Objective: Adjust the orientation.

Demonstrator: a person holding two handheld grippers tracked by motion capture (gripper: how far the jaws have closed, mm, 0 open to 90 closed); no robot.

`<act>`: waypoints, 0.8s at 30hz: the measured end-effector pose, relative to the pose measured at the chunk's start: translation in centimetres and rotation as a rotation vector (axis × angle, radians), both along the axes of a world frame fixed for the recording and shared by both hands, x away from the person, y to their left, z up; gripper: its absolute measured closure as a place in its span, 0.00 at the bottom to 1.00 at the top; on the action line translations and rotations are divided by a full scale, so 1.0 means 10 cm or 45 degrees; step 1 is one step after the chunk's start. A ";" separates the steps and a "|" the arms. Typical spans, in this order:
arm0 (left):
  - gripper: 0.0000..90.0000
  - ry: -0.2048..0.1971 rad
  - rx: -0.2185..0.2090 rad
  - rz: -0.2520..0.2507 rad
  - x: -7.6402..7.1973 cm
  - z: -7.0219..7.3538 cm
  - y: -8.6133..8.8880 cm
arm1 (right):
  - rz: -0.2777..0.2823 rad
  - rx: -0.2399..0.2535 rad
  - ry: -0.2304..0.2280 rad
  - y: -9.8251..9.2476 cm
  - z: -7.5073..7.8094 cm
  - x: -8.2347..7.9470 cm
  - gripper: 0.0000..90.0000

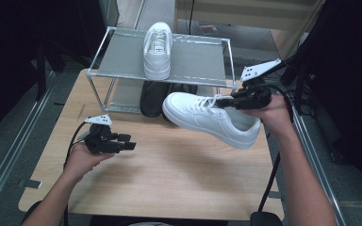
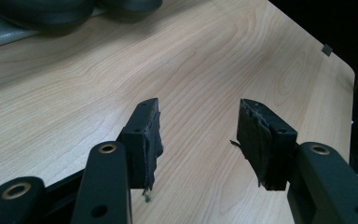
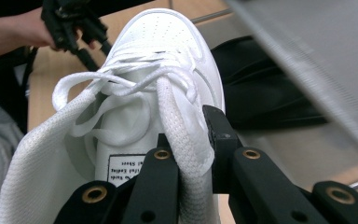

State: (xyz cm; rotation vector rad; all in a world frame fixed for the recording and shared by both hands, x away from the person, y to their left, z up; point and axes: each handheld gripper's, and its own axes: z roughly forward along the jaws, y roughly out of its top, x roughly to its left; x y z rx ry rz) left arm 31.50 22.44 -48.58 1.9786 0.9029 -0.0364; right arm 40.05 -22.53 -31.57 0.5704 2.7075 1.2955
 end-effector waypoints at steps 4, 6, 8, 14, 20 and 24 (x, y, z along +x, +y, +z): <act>0.55 0.000 0.006 -0.006 0.00 0.00 0.00 | -0.065 0.025 -0.006 -0.05 0.16 0.07 0.95; 0.55 -0.001 -0.001 -0.001 0.00 0.00 0.00 | -0.097 0.039 0.009 -0.07 0.22 0.11 0.95; 0.55 -0.001 -0.004 -0.001 0.00 0.00 0.00 | -0.135 0.052 0.020 -0.10 0.26 0.15 0.95; 0.55 0.001 0.000 0.000 0.00 0.00 -0.01 | -0.356 0.101 0.047 -0.12 0.37 0.27 0.95; 0.55 -0.001 0.000 0.002 0.01 0.00 -0.01 | -0.560 0.122 0.056 -0.05 0.45 0.41 0.95; 0.55 -0.001 0.001 0.003 0.01 0.00 -0.01 | -0.696 0.144 0.061 0.04 0.47 0.53 0.95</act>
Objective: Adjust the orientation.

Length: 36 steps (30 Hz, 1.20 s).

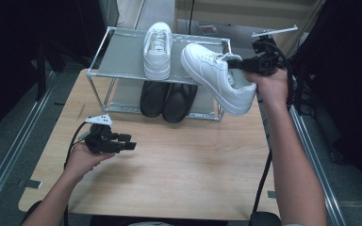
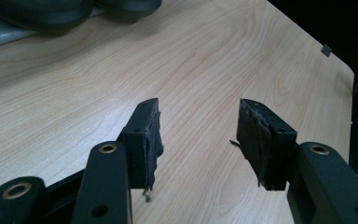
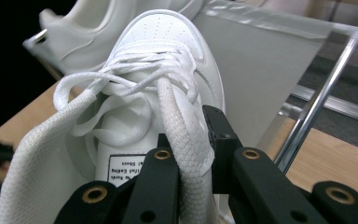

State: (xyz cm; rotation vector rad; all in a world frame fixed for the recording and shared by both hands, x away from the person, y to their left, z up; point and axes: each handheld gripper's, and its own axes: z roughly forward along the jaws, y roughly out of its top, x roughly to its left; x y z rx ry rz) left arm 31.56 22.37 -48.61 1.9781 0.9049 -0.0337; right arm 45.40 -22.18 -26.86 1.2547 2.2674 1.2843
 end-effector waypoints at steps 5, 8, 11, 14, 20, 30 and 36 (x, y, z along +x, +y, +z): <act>0.55 -0.001 0.014 -0.012 0.00 0.00 -0.01 | -0.117 -0.025 -0.036 0.18 0.01 0.17 0.94; 0.55 -0.005 0.020 -0.016 0.00 0.00 -0.01 | -0.199 -0.030 -0.010 0.29 0.00 0.28 0.94; 0.55 -0.009 0.015 -0.011 -0.01 -0.01 -0.02 | -0.294 -0.035 -0.007 0.42 -0.01 0.41 0.94; 0.55 -0.005 0.015 -0.022 -0.01 0.00 -0.02 | -0.366 -0.030 -0.009 0.54 -0.03 0.51 0.94; 0.56 -0.007 0.014 -0.039 -0.01 0.00 -0.04 | -0.464 -0.035 0.008 0.76 -0.07 0.67 0.94; 0.56 -0.002 0.011 -0.051 -0.02 -0.01 -0.06 | -0.569 -0.040 0.028 1.00 -0.11 0.87 0.93; 0.56 -0.006 0.015 -0.065 -0.04 -0.01 -0.07 | -0.616 -0.066 0.035 1.18 -0.13 0.97 0.93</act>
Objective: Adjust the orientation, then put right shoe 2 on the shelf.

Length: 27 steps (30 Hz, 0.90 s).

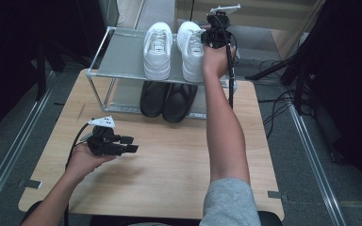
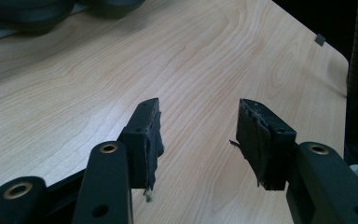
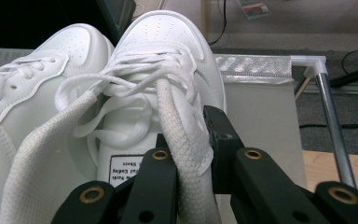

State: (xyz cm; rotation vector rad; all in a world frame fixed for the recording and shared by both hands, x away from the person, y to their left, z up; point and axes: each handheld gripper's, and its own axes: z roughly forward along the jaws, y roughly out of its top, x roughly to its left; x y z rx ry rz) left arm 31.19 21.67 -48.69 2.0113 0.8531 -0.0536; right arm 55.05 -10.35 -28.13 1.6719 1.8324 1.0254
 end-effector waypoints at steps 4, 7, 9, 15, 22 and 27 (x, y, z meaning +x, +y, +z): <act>0.56 -0.002 0.003 -0.002 0.00 0.00 0.00 | -0.025 -0.008 0.022 0.11 -0.03 0.04 0.92; 0.56 0.004 0.003 -0.002 0.00 -0.01 0.01 | -0.028 0.001 0.028 0.18 -0.05 0.05 0.92; 0.56 0.000 0.005 -0.001 0.00 -0.01 0.00 | -0.036 -0.014 0.025 0.23 -0.06 0.05 0.91; 0.56 -0.001 0.007 -0.004 -0.01 -0.01 -0.01 | -0.040 -0.033 0.018 0.29 -0.05 0.03 0.89; 0.56 0.004 0.008 -0.005 0.00 -0.01 -0.02 | -0.039 0.004 0.043 0.30 -0.06 0.03 0.85; 0.56 0.005 0.013 -0.010 0.00 -0.02 -0.02 | -0.024 0.012 0.044 0.31 -0.06 0.01 0.79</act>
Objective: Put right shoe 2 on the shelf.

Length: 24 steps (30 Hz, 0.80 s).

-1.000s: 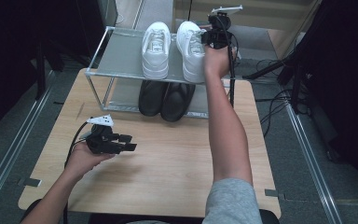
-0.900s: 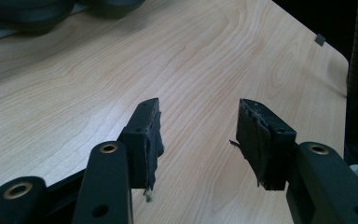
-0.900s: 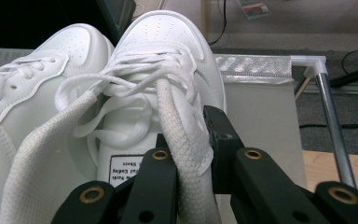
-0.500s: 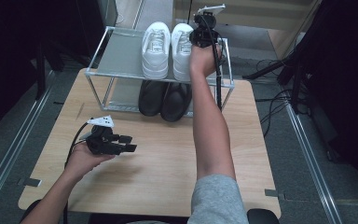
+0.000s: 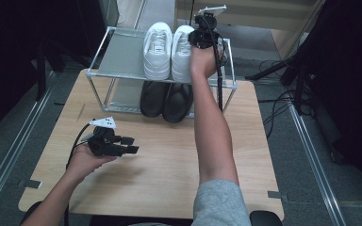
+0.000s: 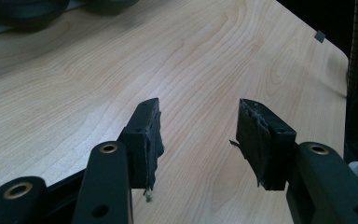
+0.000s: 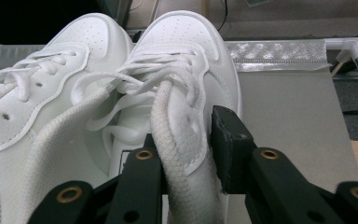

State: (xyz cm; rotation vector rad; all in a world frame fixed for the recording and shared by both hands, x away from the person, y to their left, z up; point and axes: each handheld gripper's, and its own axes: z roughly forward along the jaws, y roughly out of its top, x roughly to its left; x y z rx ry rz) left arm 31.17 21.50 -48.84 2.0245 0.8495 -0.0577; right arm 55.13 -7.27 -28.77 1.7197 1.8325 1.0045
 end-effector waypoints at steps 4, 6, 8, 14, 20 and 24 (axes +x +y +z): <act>0.56 -0.001 -0.001 0.001 0.00 0.00 0.00 | 0.032 0.003 -0.004 -0.03 -0.02 -0.01 0.75; 0.56 0.000 0.000 0.006 0.00 -0.01 -0.01 | 0.050 0.003 -0.007 -0.07 -0.03 -0.01 0.72; 0.56 0.003 0.005 0.006 0.00 -0.01 0.00 | 0.065 0.028 -0.002 -0.10 -0.02 -0.01 0.69; 0.56 0.004 0.015 0.000 0.00 -0.01 -0.01 | 0.114 0.065 0.001 -0.14 0.04 -0.05 0.66; 0.55 0.011 0.018 -0.002 0.00 -0.01 -0.02 | 0.183 0.109 -0.007 -0.24 0.14 -0.14 0.66; 0.55 0.009 0.026 -0.003 0.00 -0.01 -0.02 | 0.232 0.167 -0.035 -0.33 0.20 -0.21 0.67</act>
